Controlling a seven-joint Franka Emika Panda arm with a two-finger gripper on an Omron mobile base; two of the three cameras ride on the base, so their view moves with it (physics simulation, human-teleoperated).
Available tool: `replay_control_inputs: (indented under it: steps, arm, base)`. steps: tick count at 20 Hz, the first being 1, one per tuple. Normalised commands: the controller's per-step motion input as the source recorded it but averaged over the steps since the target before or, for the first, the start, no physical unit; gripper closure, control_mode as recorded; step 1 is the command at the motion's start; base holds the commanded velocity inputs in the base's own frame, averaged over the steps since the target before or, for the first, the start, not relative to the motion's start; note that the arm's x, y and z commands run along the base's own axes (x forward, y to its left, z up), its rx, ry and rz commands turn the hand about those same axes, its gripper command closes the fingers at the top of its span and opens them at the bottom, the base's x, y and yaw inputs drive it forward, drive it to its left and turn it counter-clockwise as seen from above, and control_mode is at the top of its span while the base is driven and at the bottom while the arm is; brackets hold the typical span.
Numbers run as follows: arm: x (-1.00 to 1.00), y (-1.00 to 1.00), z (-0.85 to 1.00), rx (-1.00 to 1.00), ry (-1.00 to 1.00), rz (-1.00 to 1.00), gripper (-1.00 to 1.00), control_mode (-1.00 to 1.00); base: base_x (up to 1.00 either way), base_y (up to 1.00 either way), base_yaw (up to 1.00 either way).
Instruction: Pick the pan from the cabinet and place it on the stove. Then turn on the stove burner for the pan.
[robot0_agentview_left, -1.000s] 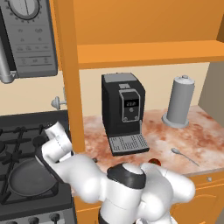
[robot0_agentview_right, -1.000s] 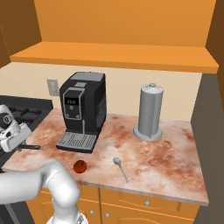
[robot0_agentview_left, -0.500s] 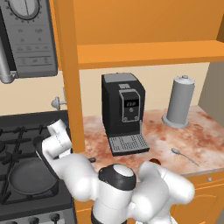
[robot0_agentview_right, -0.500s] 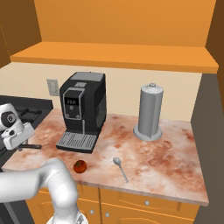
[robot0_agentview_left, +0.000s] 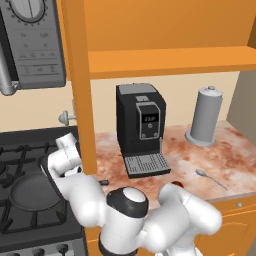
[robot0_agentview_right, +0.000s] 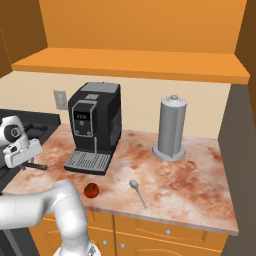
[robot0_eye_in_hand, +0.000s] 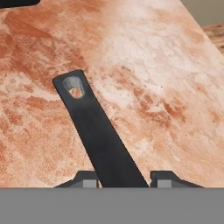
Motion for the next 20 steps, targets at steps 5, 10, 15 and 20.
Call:
replay_control_inputs:
  steps: [5, 10, 15, 20]
  arm:
    - [0.00, 0.01, -0.03, 0.00, 0.02, -0.10, 1.00, -1.00]
    - [0.00, 0.03, -0.08, 0.00, 0.03, -0.06, 1.00, -1.00]
    - [0.00, 0.08, -0.06, 0.00, 0.01, -0.02, 1.00, -1.00]
    - [-0.03, 0.07, -0.09, 0.00, 0.02, 0.00, 1.00, -1.00]
  base:
    - [0.00, 0.00, 0.00]
    - [0.00, 0.00, 0.00]
    - [0.00, 0.00, 0.00]
    - [0.00, 0.00, 0.00]
